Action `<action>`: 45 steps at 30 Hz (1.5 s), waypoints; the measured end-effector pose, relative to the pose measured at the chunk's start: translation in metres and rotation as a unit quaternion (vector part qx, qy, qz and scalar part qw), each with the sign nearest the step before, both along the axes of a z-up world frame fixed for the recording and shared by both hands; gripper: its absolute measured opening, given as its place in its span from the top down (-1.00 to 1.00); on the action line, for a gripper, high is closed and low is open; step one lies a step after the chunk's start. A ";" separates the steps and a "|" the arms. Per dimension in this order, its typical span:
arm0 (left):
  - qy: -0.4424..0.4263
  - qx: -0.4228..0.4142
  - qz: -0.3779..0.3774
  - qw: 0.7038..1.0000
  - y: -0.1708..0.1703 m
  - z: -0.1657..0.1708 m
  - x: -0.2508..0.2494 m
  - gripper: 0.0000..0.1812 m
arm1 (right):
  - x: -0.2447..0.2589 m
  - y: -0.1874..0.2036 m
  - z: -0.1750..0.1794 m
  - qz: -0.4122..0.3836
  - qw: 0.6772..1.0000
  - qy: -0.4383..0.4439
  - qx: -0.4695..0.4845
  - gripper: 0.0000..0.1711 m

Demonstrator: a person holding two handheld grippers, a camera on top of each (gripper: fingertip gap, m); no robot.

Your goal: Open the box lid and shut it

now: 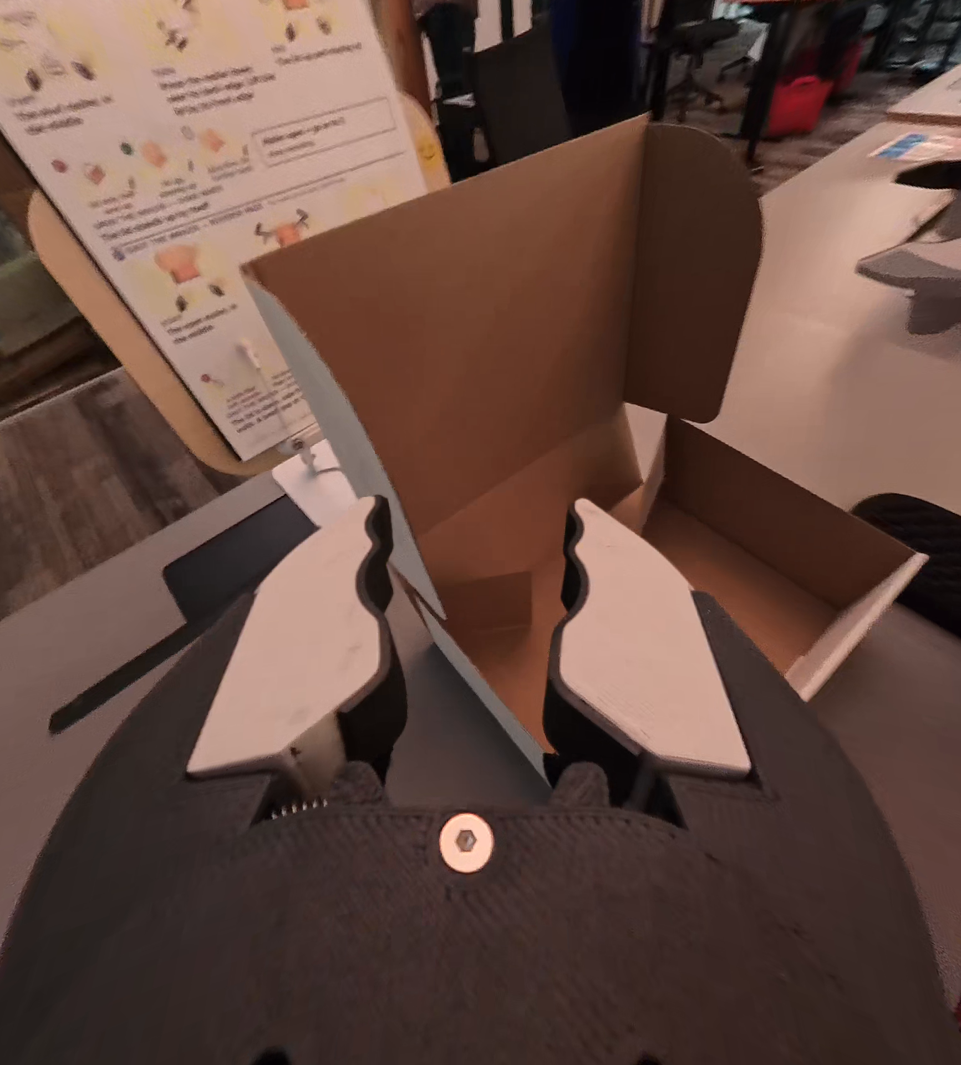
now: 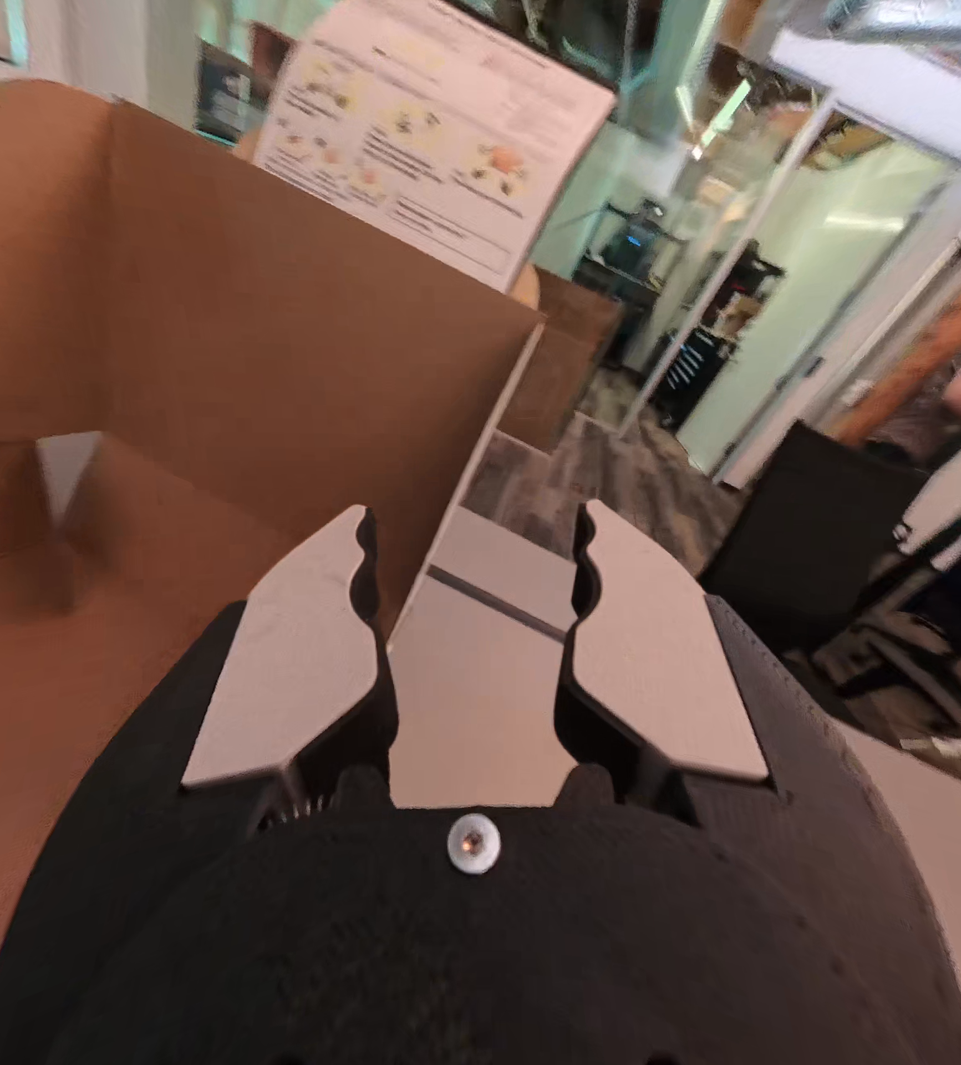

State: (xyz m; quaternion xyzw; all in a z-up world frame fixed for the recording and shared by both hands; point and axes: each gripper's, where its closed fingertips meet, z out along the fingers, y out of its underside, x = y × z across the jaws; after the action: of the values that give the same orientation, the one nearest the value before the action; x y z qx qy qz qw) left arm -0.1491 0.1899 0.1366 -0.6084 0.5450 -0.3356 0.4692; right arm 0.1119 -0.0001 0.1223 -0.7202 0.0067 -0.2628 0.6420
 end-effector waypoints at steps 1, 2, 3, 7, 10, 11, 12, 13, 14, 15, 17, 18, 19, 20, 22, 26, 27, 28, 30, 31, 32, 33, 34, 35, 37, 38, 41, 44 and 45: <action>0.011 -0.007 0.018 1.000 0.008 -0.007 0.001 0.37 | 0.008 0.000 -0.005 -0.013 1.000 0.021 -0.011 0.23; 0.035 -0.020 0.036 0.999 0.016 -0.020 0.002 0.34 | 0.011 0.003 -0.015 -0.011 0.998 0.055 -0.027 0.21; 0.068 -0.033 0.048 0.996 0.023 -0.037 0.003 0.33 | 0.008 0.007 -0.030 0.008 0.994 0.094 -0.049 0.19; 0.112 -0.086 0.007 0.990 0.010 -0.093 -0.004 0.39 | -0.035 0.002 -0.095 0.119 0.968 0.184 -0.123 0.05; 0.077 -0.105 -0.039 0.991 -0.017 -0.115 -0.034 0.15 | -0.073 -0.029 -0.118 0.190 0.963 0.166 -0.099 -0.08; 0.055 -0.102 -0.050 0.992 -0.026 -0.121 -0.046 0.13 | -0.079 -0.039 -0.126 0.191 0.966 0.153 -0.089 -0.11; 0.031 -0.102 -0.059 0.993 -0.035 -0.127 -0.058 0.10 | -0.084 -0.049 -0.135 0.191 0.967 0.149 -0.083 -0.15; 0.011 -0.104 -0.071 0.992 -0.045 -0.135 -0.068 0.06 | -0.092 -0.056 -0.144 0.198 0.965 0.155 -0.078 -0.16; -0.005 -0.111 -0.085 0.990 -0.057 -0.143 -0.075 0.08 | -0.097 -0.063 -0.155 0.199 0.962 0.168 -0.083 -0.18; -0.015 -0.124 -0.094 0.988 -0.066 -0.152 -0.079 0.09 | -0.100 -0.067 -0.167 0.195 0.960 0.178 -0.091 -0.18; 0.001 -0.148 -0.093 0.985 -0.076 -0.176 -0.081 0.10 | -0.104 -0.069 -0.191 0.194 0.954 0.195 -0.119 -0.17; 0.018 -0.148 -0.088 0.985 -0.077 -0.188 -0.079 0.10 | -0.105 -0.068 -0.201 0.190 0.952 0.201 -0.129 -0.16; 0.032 -0.147 -0.082 0.985 -0.076 -0.199 -0.075 0.11 | -0.105 -0.066 -0.208 0.186 0.951 0.205 -0.137 -0.13; 0.044 -0.147 -0.077 0.985 -0.074 -0.207 -0.070 0.15 | -0.105 -0.063 -0.215 0.184 0.950 0.207 -0.146 -0.10; 0.065 -0.140 -0.081 0.985 -0.072 -0.218 -0.060 0.20 | -0.104 -0.057 -0.222 0.184 0.948 0.200 -0.165 -0.04; 0.079 -0.141 -0.115 0.980 -0.076 -0.223 -0.044 0.27 | -0.104 -0.042 -0.220 0.204 0.946 0.183 -0.172 0.06; 0.081 -0.140 -0.117 0.980 -0.073 -0.224 -0.041 0.27 | -0.105 -0.037 -0.220 0.214 0.943 0.181 -0.180 0.06; 0.084 -0.137 -0.114 0.980 -0.069 -0.224 -0.037 0.27 | -0.101 -0.032 -0.221 0.209 0.943 0.175 -0.191 0.04; 0.087 -0.139 -0.111 0.980 -0.061 -0.224 -0.032 0.27 | -0.093 -0.021 -0.223 0.204 0.943 0.152 -0.217 0.04; 0.090 -0.141 -0.106 0.980 -0.056 -0.224 -0.030 0.27 | -0.089 -0.016 -0.224 0.204 0.941 0.148 -0.225 0.04; 0.093 -0.139 -0.102 0.981 -0.051 -0.224 -0.029 0.27 | -0.086 -0.010 -0.223 0.206 0.940 0.148 -0.229 0.06; 0.096 -0.138 -0.098 0.981 -0.046 -0.224 -0.027 0.27 | -0.084 -0.004 -0.223 0.208 0.938 0.151 -0.231 0.06; 0.097 -0.138 -0.095 0.981 -0.042 -0.224 -0.026 0.26 | -0.083 0.000 -0.223 0.209 0.937 0.156 -0.233 0.06; 0.098 -0.142 -0.092 0.981 -0.039 -0.225 -0.026 0.26 | -0.082 0.004 -0.223 0.209 0.936 0.159 -0.235 0.06; 0.102 -0.154 -0.086 0.979 -0.034 -0.226 -0.027 0.25 | -0.081 0.010 -0.223 0.207 0.937 0.154 -0.237 0.06; 0.103 -0.157 -0.082 0.979 -0.031 -0.226 -0.030 0.24 | -0.082 0.009 -0.223 0.207 0.937 0.153 -0.238 0.06; 0.074 -0.151 -0.067 0.983 -0.023 -0.210 -0.044 0.23 | -0.083 0.001 -0.211 0.207 0.944 0.145 -0.215 0.03; 0.028 -0.124 -0.043 0.991 -0.007 -0.170 -0.057 0.25 | -0.075 -0.011 -0.172 0.212 0.953 0.130 -0.172 -0.01; 0.022 -0.116 -0.037 0.992 -0.002 -0.155 -0.058 0.25 | -0.070 -0.012 -0.153 0.215 0.957 0.124 -0.153 -0.02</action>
State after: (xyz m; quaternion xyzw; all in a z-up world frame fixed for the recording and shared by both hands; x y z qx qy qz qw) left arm -0.2071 0.1875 -0.0187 -0.6453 0.5348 -0.4004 0.3705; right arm 0.0414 -0.0126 -0.0306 -0.8211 -0.1087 -0.0253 0.5597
